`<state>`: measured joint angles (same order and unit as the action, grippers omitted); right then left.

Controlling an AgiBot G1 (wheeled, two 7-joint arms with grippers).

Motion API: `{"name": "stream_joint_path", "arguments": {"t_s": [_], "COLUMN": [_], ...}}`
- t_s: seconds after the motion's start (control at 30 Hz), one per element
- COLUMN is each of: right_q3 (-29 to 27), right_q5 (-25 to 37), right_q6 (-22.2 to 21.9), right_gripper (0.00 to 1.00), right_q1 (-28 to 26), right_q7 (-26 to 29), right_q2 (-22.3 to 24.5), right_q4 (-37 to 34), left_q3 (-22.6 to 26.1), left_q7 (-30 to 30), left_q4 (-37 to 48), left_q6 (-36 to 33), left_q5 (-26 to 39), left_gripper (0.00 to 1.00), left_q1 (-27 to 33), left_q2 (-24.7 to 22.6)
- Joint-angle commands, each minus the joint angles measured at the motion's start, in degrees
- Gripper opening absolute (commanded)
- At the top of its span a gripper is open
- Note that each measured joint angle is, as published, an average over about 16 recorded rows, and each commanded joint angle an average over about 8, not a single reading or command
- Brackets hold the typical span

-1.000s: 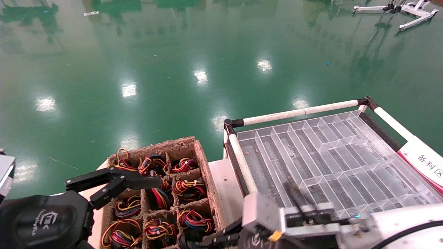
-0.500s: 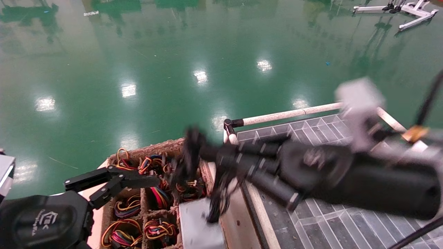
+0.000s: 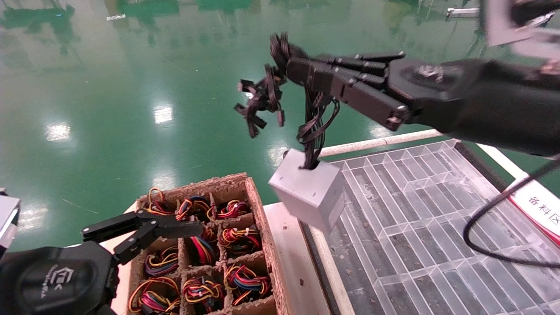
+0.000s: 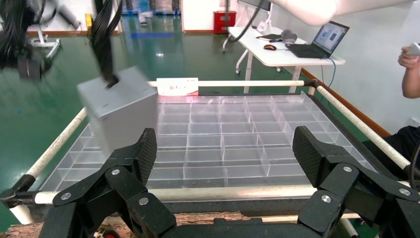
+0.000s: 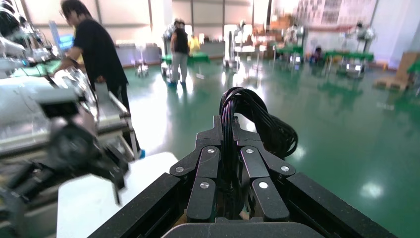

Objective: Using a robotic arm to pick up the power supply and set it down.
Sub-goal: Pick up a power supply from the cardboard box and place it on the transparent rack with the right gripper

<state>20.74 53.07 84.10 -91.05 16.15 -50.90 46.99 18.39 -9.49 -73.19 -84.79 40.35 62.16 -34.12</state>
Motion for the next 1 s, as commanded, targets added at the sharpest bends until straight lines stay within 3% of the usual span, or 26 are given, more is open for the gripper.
{"name": "stream_joint_path", "arguments": {"t_s": [0.03,0.2,0.43,0.77,1.0], "right_q3": [0.9,2.7,4.0,4.9,5.7], "right_q5": [1.6,5.7,10.1,12.4,13.7], "right_q6": [1.3,-0.9,-11.8,-22.2,-26.3], "right_gripper": [0.00,0.00,0.00,0.00,0.00], "right_q1": [-2.4,-6.6,-10.5,-13.6,-14.8], "right_q7": [-1.4,-7.1,-13.7,-19.3,-21.6], "right_q2": [-1.1,-4.7,-9.7,-14.3,-16.5], "right_q4": [-4.3,-17.7,-31.6,-41.6,-44.6], "left_q3": [0.0,0.0,0.0,0.0,0.1], "left_q7": [0.0,0.0,0.0,0.0,0.0], "left_q4": [0.0,0.0,0.0,0.0,0.0], "left_q6": [0.0,0.0,0.0,0.0,0.0], "left_q5": [0.0,0.0,0.0,0.0,0.0], "left_gripper": [1.00,1.00,1.00,1.00,1.00], "left_q1": [0.0,0.0,0.0,0.0,0.0], "left_q2": [0.0,0.0,0.0,0.0,0.0]}}
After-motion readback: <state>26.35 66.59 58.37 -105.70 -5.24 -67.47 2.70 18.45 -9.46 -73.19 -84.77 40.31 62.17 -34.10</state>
